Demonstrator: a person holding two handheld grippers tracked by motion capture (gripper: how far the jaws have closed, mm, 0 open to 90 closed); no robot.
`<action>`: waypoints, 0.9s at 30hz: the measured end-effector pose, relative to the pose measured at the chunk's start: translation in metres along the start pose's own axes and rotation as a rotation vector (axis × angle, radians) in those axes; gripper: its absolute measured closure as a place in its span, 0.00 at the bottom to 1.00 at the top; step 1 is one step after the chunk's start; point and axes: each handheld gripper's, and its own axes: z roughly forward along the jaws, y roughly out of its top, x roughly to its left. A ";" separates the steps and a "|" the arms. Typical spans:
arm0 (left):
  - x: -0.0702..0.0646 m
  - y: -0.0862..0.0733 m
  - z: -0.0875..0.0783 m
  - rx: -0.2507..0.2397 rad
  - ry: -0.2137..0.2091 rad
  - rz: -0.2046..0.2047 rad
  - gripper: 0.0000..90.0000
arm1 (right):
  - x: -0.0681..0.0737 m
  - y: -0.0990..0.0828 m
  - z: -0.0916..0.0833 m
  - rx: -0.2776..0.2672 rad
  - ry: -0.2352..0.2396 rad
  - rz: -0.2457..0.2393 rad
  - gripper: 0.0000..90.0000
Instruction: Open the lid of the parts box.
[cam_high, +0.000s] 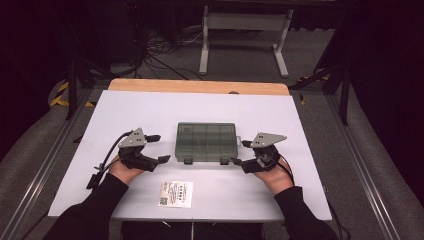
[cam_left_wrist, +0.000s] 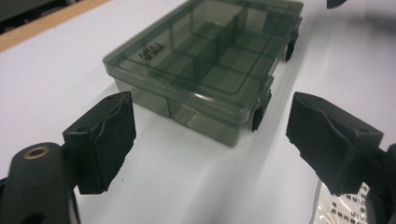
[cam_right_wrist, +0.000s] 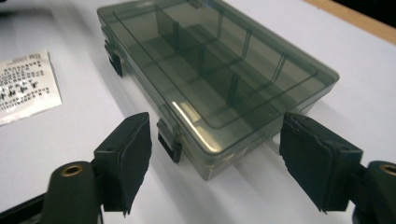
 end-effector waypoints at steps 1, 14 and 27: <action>0.000 -0.002 0.002 0.012 -0.008 -0.003 0.18 | 0.000 -0.002 0.002 0.011 0.001 0.004 0.29; 0.001 -0.005 0.008 0.038 -0.033 -0.010 0.28 | -0.002 -0.009 0.005 0.026 -0.002 0.017 0.35; -0.003 -0.005 0.017 0.081 -0.066 0.007 0.51 | -0.003 -0.012 0.003 0.035 0.006 0.021 0.50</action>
